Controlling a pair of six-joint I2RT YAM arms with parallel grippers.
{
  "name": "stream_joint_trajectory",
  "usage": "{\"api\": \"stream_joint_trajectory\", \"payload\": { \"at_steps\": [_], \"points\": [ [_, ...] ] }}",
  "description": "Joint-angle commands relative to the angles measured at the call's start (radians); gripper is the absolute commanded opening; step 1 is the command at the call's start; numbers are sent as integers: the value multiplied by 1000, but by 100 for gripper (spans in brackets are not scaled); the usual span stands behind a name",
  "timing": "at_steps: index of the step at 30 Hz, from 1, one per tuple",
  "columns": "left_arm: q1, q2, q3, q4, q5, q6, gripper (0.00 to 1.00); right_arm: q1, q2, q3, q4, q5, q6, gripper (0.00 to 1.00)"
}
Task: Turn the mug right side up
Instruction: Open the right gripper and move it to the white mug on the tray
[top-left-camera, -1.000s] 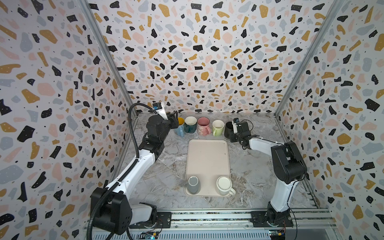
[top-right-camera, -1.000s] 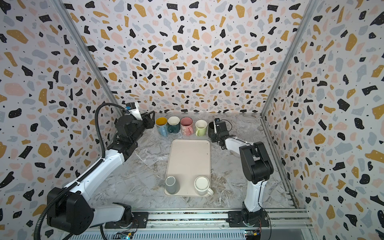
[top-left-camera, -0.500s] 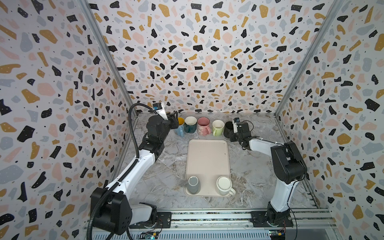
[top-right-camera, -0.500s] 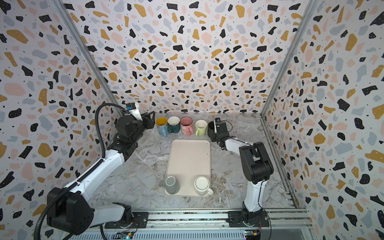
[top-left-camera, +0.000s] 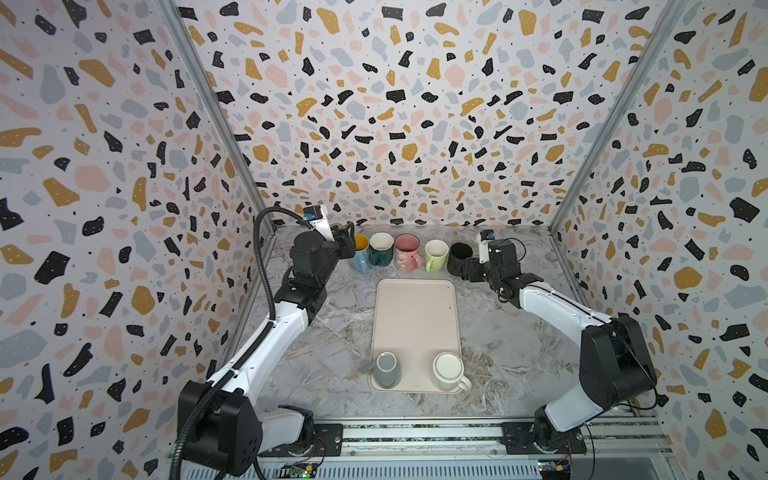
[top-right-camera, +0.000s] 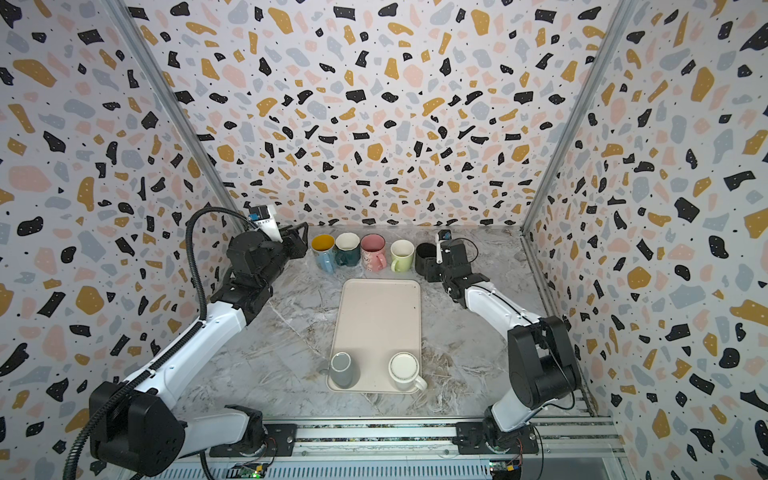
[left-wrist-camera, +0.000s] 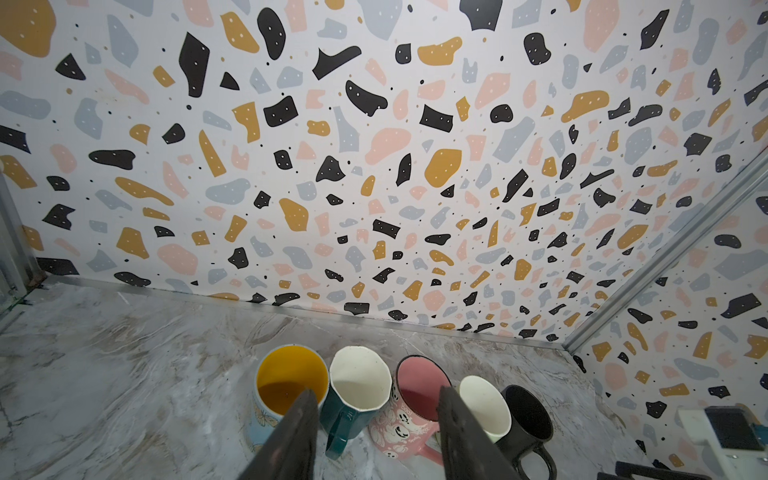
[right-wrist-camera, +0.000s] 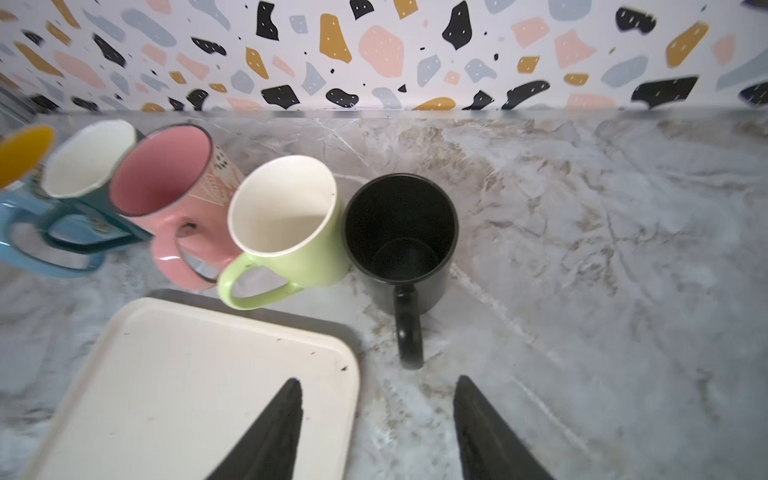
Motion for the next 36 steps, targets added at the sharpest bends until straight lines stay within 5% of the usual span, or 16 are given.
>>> {"api": "stream_joint_trajectory", "payload": {
  "at_steps": [1, 8, 18, 25, 36],
  "points": [
    [5, -31, -19, -2, -9, 16, 48, 5, -39, 39, -279, -158, 93, 71],
    [6, -54, -31, -10, -3, -8, 49, -50, -179, 12, -587, -462, 245, 72],
    [6, -88, -54, -2, 42, -85, 49, -147, -414, -213, -650, -868, 788, 64],
    [6, -132, -69, -19, 27, -100, 50, -144, -673, -423, -548, -892, 1198, 64],
    [6, -157, -109, 4, 20, -155, 50, -89, -1055, -632, -631, -820, 1533, 61]
  ]
}}
